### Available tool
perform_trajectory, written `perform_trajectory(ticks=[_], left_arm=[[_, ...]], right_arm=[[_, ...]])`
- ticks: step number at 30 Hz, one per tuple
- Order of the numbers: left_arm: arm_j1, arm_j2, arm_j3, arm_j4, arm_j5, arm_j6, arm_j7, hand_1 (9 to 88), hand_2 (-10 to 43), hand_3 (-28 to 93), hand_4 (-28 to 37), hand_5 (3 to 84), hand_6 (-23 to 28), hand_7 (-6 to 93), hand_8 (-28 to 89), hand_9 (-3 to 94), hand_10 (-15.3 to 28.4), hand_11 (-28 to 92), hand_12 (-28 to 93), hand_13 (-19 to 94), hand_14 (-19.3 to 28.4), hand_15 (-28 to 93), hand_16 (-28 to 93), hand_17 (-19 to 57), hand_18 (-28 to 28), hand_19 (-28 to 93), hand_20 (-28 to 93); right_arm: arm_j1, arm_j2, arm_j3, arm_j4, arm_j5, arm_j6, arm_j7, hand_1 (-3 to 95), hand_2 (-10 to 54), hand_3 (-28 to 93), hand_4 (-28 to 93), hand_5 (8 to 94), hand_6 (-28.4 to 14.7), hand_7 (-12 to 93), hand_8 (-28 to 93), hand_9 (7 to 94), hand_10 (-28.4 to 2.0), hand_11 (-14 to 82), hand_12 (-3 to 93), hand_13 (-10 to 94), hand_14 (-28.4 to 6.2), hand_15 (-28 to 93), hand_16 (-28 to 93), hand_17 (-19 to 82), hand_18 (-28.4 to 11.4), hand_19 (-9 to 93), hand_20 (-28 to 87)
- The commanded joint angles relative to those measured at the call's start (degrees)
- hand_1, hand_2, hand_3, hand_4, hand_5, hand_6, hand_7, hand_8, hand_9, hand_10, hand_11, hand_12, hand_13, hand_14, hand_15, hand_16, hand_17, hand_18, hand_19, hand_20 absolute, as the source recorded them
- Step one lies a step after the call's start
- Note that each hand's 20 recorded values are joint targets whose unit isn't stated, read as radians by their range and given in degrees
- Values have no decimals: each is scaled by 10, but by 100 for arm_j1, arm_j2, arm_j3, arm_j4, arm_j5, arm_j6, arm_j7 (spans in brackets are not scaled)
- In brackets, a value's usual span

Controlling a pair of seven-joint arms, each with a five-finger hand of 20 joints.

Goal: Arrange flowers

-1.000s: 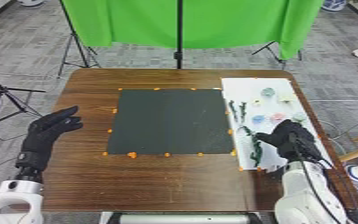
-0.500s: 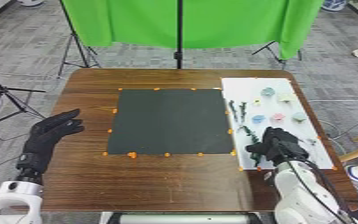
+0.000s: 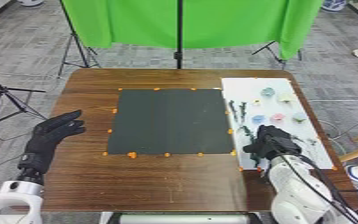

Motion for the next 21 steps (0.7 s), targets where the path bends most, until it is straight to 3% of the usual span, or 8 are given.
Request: perform_trajectory(ticks=[1, 5, 12, 21], left_arm=[[32, -12, -13, -8, 13, -98, -118, 328, 31, 644, -167, 468, 57, 121, -58, 466, 144, 216, 130, 409, 195, 290, -2, 94, 153, 268, 292], [38, -1, -26, -16, 11, -113, -148, 326, 29, 647, -169, 468, 57, 122, -57, 467, 141, 216, 131, 408, 196, 289, -2, 93, 153, 269, 292], [9, 4, -2, -10, 23, -150, -171, 326, 28, 650, -173, 468, 56, 122, -57, 468, 142, 216, 134, 408, 197, 289, -1, 91, 154, 272, 291], [56, 29, -60, -43, 5, -74, -198, 326, 29, 651, -176, 469, 56, 122, -57, 469, 143, 214, 134, 407, 198, 287, 0, 90, 155, 273, 290]], right_arm=[[-133, -132, -292, 285, 9, 219, 8, 455, -95, 588, -175, 778, -65, 195, -52, 866, -164, 236, 219, 937, -15, 533, 322, 639, -130, 932, 562], [-144, -117, -306, 310, -3, 452, -14, 576, -95, 466, -69, 816, -61, 202, 192, 896, -150, 286, 238, 937, -5, 586, 271, 672, -120, 932, 562], [-106, -16, -315, 354, -161, 584, -141, 585, -95, 545, -39, 836, -46, 255, 218, 911, -137, 342, 282, 937, 1, 628, 243, 691, -120, 932, 577], [-46, 303, -17, -146, -160, 1312, -273, 560, -95, 575, 14, 831, -46, 307, 219, 904, -138, 404, 285, 937, 9, 659, 238, 701, -122, 932, 611]])
